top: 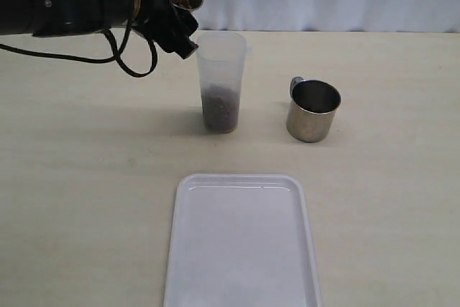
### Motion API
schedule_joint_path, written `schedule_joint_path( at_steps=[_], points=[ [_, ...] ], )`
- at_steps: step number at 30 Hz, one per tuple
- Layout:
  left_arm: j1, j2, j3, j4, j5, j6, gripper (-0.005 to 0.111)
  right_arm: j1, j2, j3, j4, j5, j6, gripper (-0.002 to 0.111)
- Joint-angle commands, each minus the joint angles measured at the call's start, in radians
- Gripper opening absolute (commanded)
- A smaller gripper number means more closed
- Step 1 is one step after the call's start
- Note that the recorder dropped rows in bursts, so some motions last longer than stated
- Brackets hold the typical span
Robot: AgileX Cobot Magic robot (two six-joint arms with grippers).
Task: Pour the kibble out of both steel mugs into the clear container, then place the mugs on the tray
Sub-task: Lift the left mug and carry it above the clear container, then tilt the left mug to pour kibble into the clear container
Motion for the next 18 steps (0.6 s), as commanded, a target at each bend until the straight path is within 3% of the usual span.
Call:
schedule_joint_path(
  at_steps=[1, 7, 18],
  points=[
    [-0.052, 0.032, -0.048, 0.074, 0.09, -0.001, 0.0, 0.003, -0.003, 0.005, 0.009, -0.002, 0.003, 0.005],
    [-0.121, 0.116, -0.1, 0.219, 0.237, 0.002, 0.0, 0.003, -0.003, 0.005, 0.009, -0.002, 0.003, 0.005],
    [-0.122, 0.161, -0.111, 0.4, 0.294, 0.002, 0.0, 0.003, -0.003, 0.005, 0.009, -0.002, 0.003, 0.005]
  ],
)
